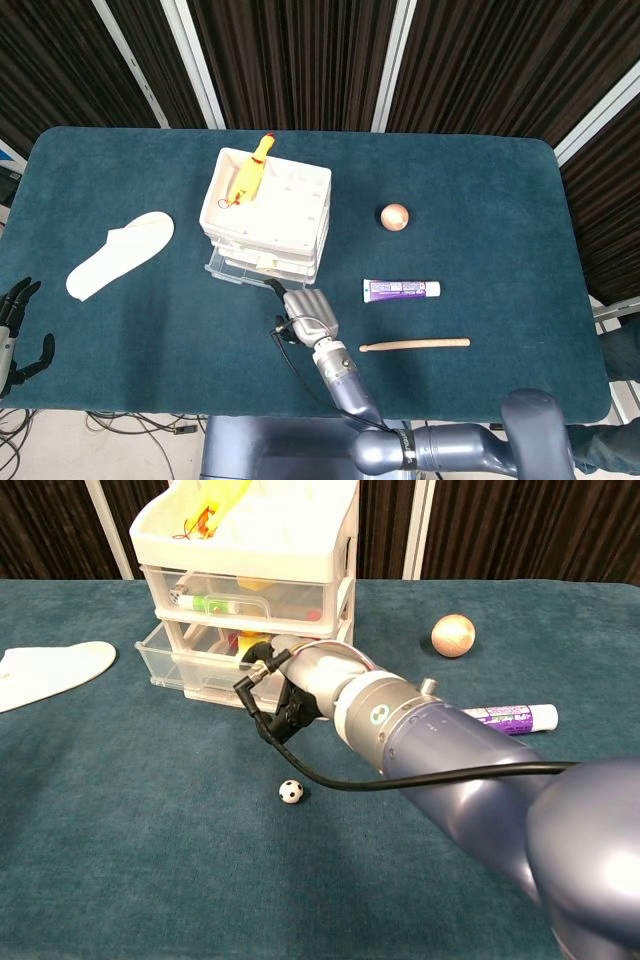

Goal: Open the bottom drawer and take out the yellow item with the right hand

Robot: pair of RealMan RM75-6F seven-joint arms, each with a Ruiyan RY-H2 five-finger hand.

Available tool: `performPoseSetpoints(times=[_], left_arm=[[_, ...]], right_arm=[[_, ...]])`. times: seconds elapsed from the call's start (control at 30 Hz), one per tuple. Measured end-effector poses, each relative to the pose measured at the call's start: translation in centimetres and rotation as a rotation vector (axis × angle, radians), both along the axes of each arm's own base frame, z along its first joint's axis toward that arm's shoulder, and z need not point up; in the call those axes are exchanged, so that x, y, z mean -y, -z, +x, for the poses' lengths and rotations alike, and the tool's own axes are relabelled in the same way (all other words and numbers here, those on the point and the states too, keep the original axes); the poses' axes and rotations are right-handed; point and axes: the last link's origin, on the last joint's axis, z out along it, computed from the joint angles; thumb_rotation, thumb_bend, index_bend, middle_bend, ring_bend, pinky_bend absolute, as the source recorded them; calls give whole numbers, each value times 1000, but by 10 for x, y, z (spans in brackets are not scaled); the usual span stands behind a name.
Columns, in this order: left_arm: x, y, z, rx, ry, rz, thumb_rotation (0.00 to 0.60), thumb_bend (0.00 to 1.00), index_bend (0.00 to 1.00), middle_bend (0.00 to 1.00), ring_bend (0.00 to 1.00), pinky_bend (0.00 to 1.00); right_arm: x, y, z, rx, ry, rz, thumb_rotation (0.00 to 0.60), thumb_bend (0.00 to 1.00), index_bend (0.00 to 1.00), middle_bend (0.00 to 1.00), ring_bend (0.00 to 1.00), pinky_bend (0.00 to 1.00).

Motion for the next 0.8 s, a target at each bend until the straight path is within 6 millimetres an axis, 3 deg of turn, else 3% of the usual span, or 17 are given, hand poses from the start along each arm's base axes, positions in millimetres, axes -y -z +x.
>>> performPoseSetpoints(times=[0.27,0.8], left_arm=[[0,0,0,1,0,0,600,514,19,0,0,0],[0,0,0,-3,1,0,600,514,19,0,0,0]], right_arm=[[-2,-4,2,13,-4,13,600,574,240,1000,1000,1000],[-15,-13,-1,35,-22,90,600,574,248,1000,1000,1000]])
